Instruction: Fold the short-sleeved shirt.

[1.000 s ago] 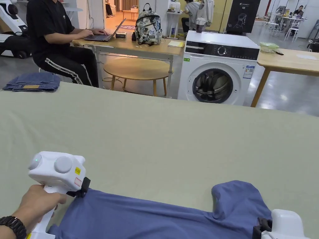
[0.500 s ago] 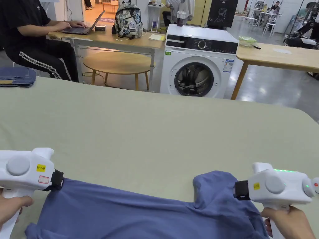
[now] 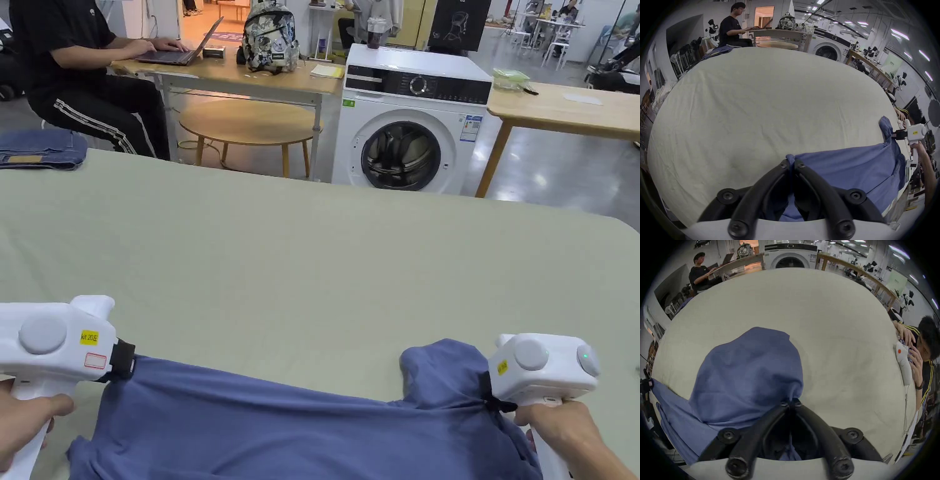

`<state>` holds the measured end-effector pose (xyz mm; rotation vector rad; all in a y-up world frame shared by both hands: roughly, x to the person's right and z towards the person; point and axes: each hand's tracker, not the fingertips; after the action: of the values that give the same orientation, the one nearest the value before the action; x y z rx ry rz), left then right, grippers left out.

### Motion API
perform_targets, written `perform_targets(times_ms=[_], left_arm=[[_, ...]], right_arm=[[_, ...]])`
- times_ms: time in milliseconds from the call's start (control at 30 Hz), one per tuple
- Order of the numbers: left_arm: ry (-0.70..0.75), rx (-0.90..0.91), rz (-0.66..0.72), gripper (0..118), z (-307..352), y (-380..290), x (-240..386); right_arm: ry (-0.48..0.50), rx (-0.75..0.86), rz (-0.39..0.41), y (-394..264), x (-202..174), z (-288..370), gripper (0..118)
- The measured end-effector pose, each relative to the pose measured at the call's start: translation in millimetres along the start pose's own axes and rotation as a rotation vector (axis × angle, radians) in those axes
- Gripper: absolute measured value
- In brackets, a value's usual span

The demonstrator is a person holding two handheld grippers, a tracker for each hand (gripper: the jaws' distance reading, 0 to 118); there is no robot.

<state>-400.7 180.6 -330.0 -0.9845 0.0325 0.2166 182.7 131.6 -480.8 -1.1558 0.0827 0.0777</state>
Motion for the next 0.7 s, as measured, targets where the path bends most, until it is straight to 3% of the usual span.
perform_targets(times_ms=[133, 300, 700], left_arm=[[-0.004, 0.007, 0.000, 0, 0.9, -0.2, -1.0], [-0.008, 0.021, -0.003, 0, 9.1, -3.8, -4.3], [-0.043, 0.104, -0.003, 0, 72.5, -34.7, -16.6]], right_arm=[[0.027, 0.058, -0.049, -6.5, 6.7, 17.1, 0], [0.052, 0.162, -0.057, -20.7, 11.5, 61.8, 0], [0.067, 0.306, -0.010, -96.6, 21.2, 177.4, 0]])
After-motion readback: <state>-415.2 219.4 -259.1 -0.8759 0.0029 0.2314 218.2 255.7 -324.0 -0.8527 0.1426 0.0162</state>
